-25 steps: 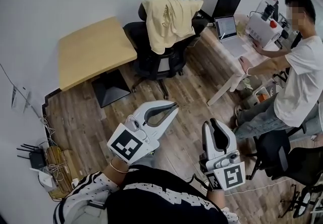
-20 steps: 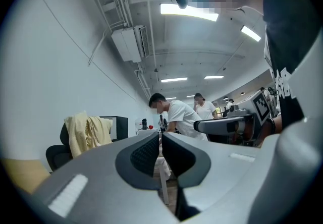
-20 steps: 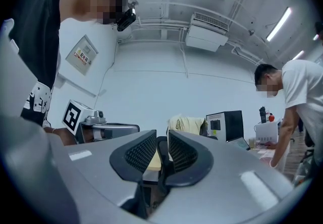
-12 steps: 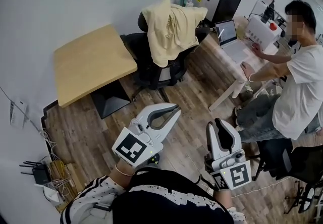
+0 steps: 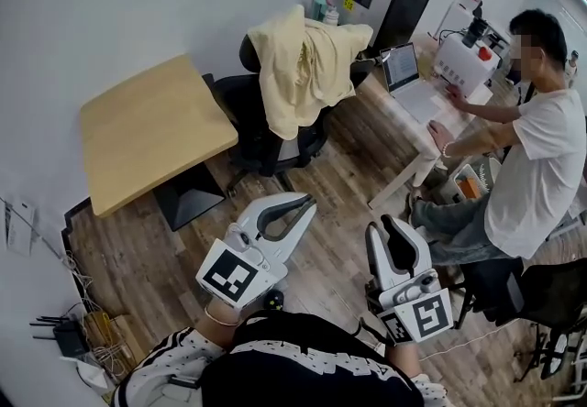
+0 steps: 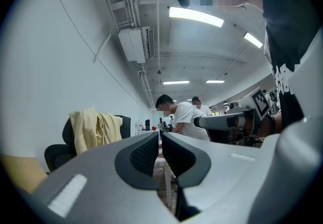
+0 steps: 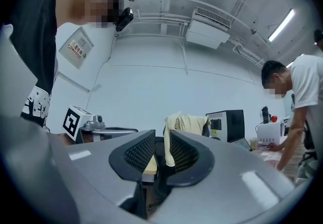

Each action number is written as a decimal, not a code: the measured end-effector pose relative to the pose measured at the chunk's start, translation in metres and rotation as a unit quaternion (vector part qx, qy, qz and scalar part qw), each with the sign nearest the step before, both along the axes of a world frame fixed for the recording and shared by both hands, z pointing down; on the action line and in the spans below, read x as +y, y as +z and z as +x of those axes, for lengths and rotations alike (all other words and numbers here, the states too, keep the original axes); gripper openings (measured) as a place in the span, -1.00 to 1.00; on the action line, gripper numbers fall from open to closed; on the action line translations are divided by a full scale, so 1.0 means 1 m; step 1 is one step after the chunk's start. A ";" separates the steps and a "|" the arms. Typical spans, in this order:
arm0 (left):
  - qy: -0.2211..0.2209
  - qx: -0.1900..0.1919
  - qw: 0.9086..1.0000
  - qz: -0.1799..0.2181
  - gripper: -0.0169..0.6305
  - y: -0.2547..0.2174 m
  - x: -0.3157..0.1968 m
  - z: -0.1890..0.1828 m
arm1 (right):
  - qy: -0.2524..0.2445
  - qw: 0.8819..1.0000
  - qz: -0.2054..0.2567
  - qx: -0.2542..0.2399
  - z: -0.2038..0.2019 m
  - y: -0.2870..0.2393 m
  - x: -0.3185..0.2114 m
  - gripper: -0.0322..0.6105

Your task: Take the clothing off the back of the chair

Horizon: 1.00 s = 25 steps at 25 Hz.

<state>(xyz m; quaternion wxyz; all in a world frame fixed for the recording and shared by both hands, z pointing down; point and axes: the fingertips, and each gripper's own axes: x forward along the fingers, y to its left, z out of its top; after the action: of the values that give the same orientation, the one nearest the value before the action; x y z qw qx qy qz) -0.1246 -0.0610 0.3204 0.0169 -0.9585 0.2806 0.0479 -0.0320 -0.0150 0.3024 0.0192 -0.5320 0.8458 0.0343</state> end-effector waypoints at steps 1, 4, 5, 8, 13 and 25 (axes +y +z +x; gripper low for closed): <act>-0.001 0.002 1.000 -0.001 -0.97 0.000 -0.003 -0.002 | 0.001 1.000 -0.001 0.000 -0.002 0.000 -0.003 -0.58; 0.000 0.007 1.000 -0.001 -0.97 0.001 -0.011 -0.005 | 0.001 1.000 -0.003 0.000 -0.004 0.000 -0.008 -0.57; 0.002 0.007 1.000 -0.001 -0.97 0.002 -0.013 -0.004 | 0.004 1.000 -0.004 0.000 -0.004 0.001 -0.008 -0.57; 0.009 0.006 1.000 -0.003 -0.97 0.006 -0.014 0.000 | 0.012 1.000 -0.009 0.000 0.001 0.003 -0.009 -0.55; 0.010 0.002 1.000 -0.009 -0.97 0.008 -0.016 0.004 | 0.015 1.000 -0.012 -0.007 0.008 0.004 -0.013 -0.54; -0.093 -0.073 0.992 0.042 -0.95 -0.001 -0.047 -0.003 | -0.067 0.997 0.012 -0.032 0.017 -0.004 -0.066 -0.53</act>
<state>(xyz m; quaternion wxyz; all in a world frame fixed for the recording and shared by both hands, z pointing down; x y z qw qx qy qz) -0.1279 -0.1077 0.3194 0.0816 -0.9276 0.3642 -0.0124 -0.0152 -0.0813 0.2983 0.0544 -0.4745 0.8782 0.0260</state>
